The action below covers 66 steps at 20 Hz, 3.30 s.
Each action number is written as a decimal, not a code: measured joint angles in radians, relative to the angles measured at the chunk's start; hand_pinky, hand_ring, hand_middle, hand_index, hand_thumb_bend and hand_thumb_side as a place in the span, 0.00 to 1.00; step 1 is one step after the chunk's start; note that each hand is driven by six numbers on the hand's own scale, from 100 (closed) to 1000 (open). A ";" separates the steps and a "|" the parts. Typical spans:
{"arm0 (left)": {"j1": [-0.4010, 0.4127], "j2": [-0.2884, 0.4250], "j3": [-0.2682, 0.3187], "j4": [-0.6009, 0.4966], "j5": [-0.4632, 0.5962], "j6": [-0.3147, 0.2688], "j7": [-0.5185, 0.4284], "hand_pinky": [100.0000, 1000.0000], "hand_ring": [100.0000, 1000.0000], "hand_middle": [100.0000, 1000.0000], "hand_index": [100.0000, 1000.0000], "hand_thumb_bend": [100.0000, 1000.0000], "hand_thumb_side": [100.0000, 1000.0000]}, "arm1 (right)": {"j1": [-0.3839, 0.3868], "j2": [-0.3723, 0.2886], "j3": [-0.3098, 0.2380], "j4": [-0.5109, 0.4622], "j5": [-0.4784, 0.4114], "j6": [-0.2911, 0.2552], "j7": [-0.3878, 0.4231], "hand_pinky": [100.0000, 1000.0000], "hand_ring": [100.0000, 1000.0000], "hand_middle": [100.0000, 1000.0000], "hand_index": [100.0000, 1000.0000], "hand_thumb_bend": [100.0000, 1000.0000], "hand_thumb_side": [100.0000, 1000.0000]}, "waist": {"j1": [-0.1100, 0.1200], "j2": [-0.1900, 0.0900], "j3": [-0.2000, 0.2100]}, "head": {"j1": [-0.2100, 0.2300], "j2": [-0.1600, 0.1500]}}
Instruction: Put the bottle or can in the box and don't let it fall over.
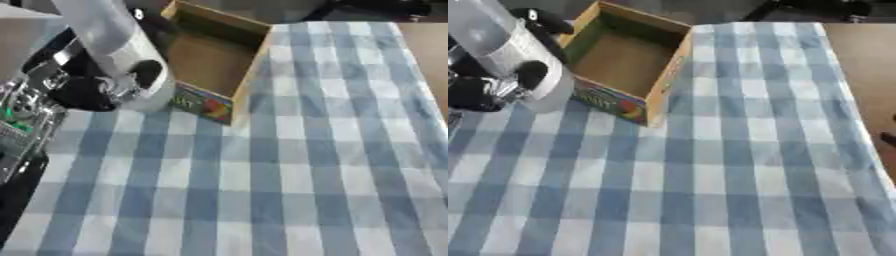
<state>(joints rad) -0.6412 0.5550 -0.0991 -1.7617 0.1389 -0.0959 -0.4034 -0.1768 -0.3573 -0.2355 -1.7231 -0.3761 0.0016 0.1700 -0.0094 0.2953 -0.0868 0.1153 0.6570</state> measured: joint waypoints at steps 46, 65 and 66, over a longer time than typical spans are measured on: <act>-0.290 -0.095 0.066 0.639 -0.401 -0.128 0.232 1.00 0.67 0.85 0.99 0.37 0.44 | -0.041 0.019 0.032 0.007 0.010 0.017 0.040 0.85 1.00 1.00 1.00 0.00 0.71 | 0.010 0.049 -0.081 | 0.072 -0.081; 0.071 0.061 0.131 0.232 -0.105 -0.021 0.230 1.00 0.63 0.84 1.00 0.18 0.54 | -0.020 -0.002 0.013 0.005 -0.003 -0.009 0.016 0.85 1.00 1.00 0.99 0.00 0.64 | -0.019 -0.025 -0.008 | 0.022 -0.033; 0.098 0.066 0.139 0.205 -0.088 -0.015 0.234 1.00 0.63 0.84 1.00 0.16 0.55 | -0.020 -0.004 0.011 0.003 -0.003 -0.014 0.013 0.85 1.00 1.00 0.99 0.00 0.63 | -0.021 -0.027 -0.004 | 0.021 -0.033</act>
<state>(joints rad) -0.5433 0.6207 0.0400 -1.5569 0.0513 -0.1110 -0.1692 -0.1969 -0.3612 -0.2241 -1.7199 -0.3791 -0.0123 0.1835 -0.0300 0.2682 -0.0905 0.1361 0.6236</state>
